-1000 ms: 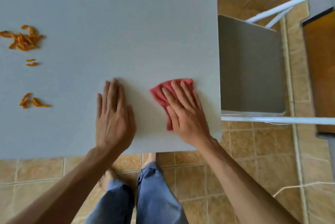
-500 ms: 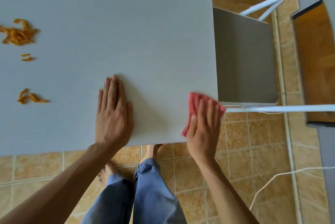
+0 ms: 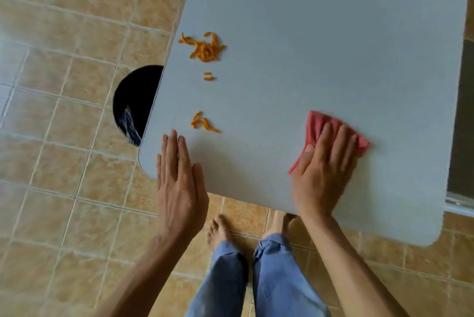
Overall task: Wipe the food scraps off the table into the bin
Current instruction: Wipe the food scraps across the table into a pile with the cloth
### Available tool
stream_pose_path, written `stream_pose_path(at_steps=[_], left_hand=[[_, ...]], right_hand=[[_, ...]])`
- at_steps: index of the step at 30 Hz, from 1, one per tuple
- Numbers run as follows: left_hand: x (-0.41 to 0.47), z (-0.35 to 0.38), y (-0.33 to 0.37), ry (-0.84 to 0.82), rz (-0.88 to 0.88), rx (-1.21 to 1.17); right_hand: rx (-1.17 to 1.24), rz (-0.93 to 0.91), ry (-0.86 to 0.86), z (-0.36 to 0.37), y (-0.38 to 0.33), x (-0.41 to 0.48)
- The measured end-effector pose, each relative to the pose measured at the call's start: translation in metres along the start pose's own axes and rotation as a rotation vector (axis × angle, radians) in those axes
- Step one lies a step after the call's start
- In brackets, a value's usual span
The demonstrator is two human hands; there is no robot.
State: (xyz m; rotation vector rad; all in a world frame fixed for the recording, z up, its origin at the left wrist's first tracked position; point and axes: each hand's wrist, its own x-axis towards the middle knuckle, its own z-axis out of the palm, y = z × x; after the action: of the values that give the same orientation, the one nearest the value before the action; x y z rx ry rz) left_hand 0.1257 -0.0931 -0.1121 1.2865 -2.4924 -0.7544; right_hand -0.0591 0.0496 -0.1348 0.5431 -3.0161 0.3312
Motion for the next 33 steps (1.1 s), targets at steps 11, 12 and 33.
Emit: stream_pose_path(at_steps=[11,12,33], left_hand=[[0.009,-0.011,-0.059,-0.014,-0.103,0.104],[0.009,-0.011,-0.059,-0.008,-0.102,0.090],[0.006,-0.008,-0.056,0.071,-0.172,0.013]], right_hand=[[0.031,-0.249,-0.094,0.013,-0.053,-0.006],[0.056,-0.186,-0.070,0.012,-0.061,-0.024],[0.081,-0.564,-0.156,0.032,-0.161,-0.051]])
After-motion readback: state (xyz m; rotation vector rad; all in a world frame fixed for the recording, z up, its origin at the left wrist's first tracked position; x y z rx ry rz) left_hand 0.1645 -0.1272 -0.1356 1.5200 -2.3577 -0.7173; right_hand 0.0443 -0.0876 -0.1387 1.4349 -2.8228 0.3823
